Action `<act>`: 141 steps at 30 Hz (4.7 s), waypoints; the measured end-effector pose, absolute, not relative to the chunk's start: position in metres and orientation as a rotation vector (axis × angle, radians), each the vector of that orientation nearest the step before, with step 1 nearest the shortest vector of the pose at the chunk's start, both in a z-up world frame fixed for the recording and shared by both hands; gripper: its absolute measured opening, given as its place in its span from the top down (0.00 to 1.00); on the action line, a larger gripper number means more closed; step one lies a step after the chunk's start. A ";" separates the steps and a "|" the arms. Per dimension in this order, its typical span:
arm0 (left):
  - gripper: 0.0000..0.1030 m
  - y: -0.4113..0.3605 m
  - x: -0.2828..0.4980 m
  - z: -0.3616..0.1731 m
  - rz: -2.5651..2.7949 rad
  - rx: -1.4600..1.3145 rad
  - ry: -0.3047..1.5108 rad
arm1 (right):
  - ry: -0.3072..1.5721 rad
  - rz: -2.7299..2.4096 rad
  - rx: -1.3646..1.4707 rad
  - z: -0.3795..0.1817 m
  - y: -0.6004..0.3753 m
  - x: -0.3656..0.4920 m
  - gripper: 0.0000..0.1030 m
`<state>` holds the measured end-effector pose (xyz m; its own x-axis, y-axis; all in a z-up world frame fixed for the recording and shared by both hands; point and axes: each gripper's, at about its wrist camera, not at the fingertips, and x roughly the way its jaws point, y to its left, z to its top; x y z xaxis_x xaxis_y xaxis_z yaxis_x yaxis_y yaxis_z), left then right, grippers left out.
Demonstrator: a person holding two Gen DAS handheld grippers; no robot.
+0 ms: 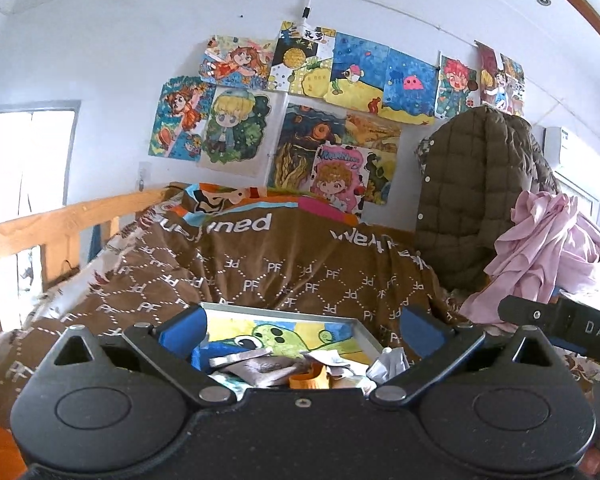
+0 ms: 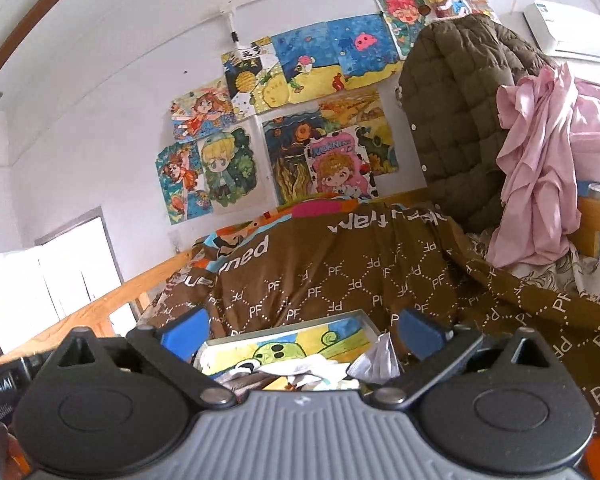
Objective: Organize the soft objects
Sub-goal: 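Lift both tools from the tray and move back toward the pile, then grasp the dark blue cloth with the left tool while the right tool grasps a white paper packet, then carry the dark blue cloth and paper packet over the grey tray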
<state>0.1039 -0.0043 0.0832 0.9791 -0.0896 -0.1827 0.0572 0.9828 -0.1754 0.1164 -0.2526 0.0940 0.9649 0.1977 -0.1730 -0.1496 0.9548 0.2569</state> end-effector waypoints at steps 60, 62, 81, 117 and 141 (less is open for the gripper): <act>0.01 0.016 0.185 -0.032 -0.244 -0.026 0.542 | 0.608 0.151 -0.099 0.007 -0.187 0.172 0.00; 0.01 0.019 0.189 -0.034 -0.240 -0.059 0.539 | 0.581 0.150 -0.117 0.006 -0.185 0.175 0.00; 0.01 0.036 0.214 -0.047 -0.229 -0.234 0.462 | 0.488 0.175 -0.118 -0.003 -0.177 0.232 0.00; 0.68 0.018 0.241 -0.077 -0.282 -0.285 0.564 | 0.687 0.322 0.083 -0.041 -0.177 0.282 0.35; 0.84 -0.007 0.226 -0.069 -0.294 -0.180 0.590 | 0.693 0.349 0.093 -0.041 -0.172 0.279 0.54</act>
<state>0.2259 -0.0070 -0.0688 0.7913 -0.3226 -0.5194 0.2208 0.9429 -0.2493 0.2793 -0.1720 -0.0413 0.7141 0.3447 -0.6093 -0.2835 0.9382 0.1986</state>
